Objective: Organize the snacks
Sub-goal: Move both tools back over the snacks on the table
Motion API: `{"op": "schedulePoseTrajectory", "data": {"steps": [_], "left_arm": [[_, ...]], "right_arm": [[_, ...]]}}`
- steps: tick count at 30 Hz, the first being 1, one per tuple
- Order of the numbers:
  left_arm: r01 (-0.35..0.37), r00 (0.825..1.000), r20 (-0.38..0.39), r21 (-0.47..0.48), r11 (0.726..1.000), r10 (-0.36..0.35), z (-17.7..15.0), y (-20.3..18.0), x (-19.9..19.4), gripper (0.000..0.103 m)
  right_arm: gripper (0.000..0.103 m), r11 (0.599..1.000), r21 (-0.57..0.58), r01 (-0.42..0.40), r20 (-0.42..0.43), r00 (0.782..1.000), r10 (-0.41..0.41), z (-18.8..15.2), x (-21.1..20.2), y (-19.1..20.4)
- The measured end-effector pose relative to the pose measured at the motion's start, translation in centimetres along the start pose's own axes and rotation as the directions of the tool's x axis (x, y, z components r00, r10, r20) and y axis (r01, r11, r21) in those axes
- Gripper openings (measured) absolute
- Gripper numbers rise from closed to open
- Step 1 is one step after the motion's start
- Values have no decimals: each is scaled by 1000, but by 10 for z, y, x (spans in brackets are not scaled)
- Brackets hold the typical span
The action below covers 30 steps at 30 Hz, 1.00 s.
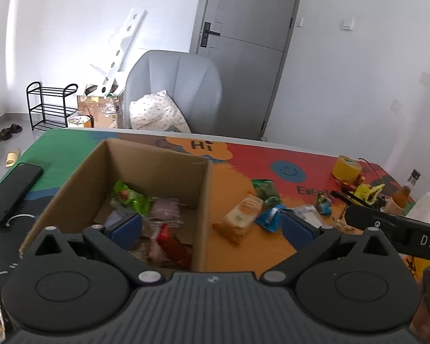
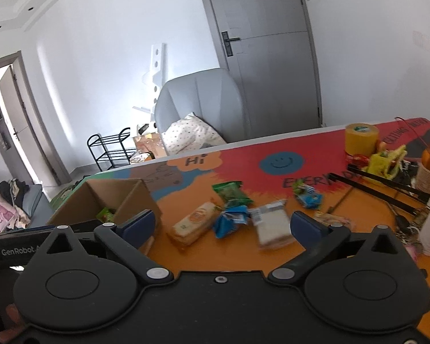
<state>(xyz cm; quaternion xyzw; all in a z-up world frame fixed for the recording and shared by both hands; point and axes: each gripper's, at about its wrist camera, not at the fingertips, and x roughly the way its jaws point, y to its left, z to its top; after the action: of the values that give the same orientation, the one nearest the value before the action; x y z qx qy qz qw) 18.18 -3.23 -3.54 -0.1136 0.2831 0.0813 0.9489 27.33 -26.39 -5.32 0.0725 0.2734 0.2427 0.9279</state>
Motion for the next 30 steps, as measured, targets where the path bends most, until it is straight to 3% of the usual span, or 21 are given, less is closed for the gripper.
{"op": "schedulePoseTrajectory", "data": {"steps": [19,25,30], "left_arm": [[80,996,-33,51,995,-79,-5,-58,29,102],[75,997,-26,37,997,-74,-4,-68,47,93],[80,996,-48,43,996,-77,-3,-76,66,78]], "right_arm": [[100,994,88,63,-5,998,-62,-10,-3,-70],[91,990,126,59,-21,998,-57,-11,11,-89],[86,988,140,58,-36,998,-53,-10,27,-99]]}}
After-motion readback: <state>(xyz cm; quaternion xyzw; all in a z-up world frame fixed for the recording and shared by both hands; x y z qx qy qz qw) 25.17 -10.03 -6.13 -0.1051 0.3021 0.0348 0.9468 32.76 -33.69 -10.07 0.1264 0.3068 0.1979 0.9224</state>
